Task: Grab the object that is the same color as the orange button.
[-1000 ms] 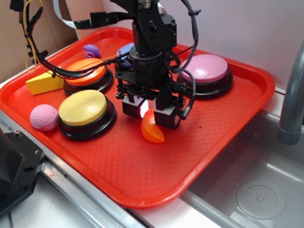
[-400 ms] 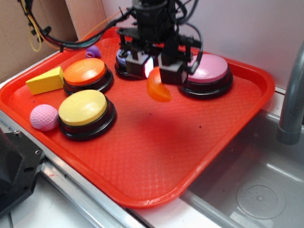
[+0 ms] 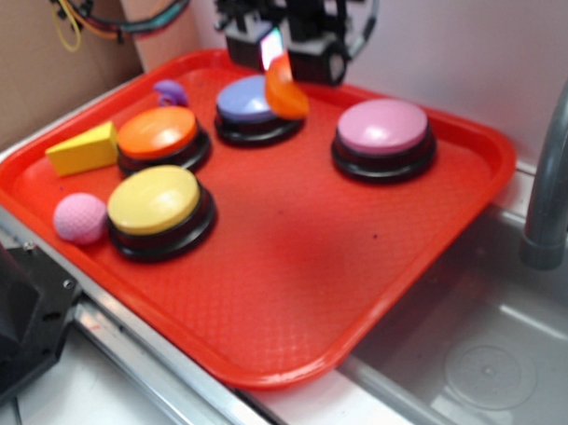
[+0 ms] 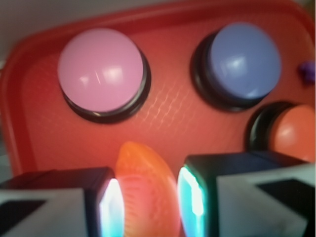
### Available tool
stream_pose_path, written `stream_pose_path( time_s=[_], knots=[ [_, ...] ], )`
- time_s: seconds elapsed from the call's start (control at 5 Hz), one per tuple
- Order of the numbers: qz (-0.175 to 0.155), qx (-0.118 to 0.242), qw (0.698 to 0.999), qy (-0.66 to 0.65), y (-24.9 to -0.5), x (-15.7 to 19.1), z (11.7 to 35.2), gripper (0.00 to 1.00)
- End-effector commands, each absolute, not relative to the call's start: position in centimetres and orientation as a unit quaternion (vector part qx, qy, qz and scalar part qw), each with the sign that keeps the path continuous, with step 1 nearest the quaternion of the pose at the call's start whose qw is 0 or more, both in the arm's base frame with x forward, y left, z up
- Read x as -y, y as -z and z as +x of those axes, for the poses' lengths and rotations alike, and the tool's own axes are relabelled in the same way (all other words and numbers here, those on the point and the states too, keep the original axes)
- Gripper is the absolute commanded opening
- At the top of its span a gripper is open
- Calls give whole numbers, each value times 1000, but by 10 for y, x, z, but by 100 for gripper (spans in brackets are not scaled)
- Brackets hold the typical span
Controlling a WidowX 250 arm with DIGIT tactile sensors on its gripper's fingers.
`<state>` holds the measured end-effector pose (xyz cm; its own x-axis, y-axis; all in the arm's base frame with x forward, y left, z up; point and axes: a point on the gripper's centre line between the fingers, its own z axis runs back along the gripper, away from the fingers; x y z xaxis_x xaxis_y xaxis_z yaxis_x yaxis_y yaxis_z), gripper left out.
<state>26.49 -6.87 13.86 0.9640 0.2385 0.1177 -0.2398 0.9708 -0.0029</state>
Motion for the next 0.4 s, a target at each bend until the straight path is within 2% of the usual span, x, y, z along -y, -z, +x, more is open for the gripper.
stream_pose_path(
  time_s=[0.0, 0.2],
  knots=[
    [-33, 99, 989, -104, -198, 31, 274, 0],
    [-9, 92, 990, -104, -203, 25, 277, 0]
  ],
)
